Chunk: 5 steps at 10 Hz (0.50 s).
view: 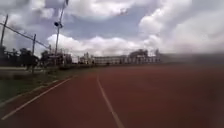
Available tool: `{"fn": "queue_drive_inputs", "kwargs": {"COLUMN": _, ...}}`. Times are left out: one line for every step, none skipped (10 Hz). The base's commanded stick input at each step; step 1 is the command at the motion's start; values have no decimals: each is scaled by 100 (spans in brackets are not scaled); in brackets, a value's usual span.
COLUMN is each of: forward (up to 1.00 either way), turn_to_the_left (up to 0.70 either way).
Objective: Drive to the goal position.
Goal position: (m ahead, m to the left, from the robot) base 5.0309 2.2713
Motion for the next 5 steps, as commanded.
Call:
{"fn": "queue_drive_inputs", "kwargs": {"forward": 0, "turn_to_the_left": 100}}
{"fn": "queue_drive_inputs", "kwargs": {"forward": 0, "turn_to_the_left": 100}}
{"fn": "queue_drive_inputs", "kwargs": {"forward": 0, "turn_to_the_left": 0}}
{"fn": "queue_drive_inputs", "kwargs": {"forward": 0, "turn_to_the_left": 0}}
{"fn": "queue_drive_inputs", "kwargs": {"forward": 0, "turn_to_the_left": 0}}
